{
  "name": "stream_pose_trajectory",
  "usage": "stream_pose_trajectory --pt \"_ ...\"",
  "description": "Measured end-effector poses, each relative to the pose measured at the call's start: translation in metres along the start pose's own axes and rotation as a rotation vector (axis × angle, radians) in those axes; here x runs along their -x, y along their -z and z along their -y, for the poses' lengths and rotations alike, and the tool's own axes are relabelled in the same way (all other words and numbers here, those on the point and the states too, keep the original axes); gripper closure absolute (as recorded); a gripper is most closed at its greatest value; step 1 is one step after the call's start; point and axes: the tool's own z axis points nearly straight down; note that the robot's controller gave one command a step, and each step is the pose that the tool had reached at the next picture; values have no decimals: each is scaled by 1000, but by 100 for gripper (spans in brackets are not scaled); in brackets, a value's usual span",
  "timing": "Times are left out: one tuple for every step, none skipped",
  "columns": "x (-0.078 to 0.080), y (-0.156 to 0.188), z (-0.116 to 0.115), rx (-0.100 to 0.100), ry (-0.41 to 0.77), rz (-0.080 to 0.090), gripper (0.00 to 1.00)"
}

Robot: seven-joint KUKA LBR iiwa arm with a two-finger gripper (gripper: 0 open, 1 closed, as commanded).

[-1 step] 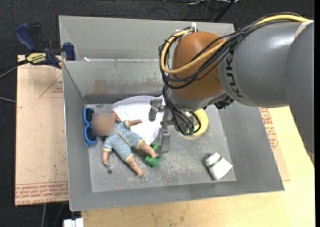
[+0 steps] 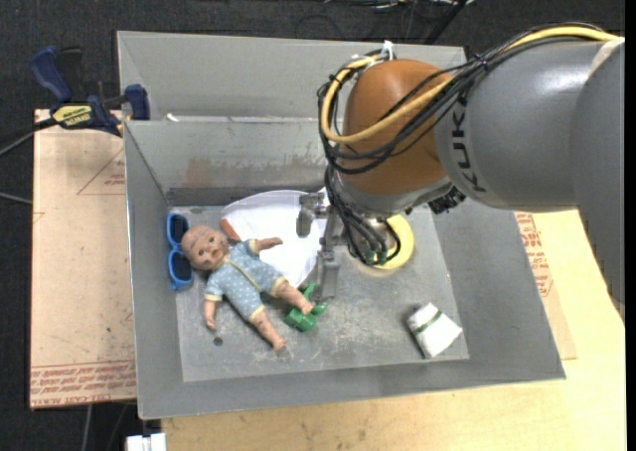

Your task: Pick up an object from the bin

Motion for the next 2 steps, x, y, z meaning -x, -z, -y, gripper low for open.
stream_pose_trajectory --pt "25 -43 15 1 97 3 0" --pt "45 -96 45 0 177 3 0"
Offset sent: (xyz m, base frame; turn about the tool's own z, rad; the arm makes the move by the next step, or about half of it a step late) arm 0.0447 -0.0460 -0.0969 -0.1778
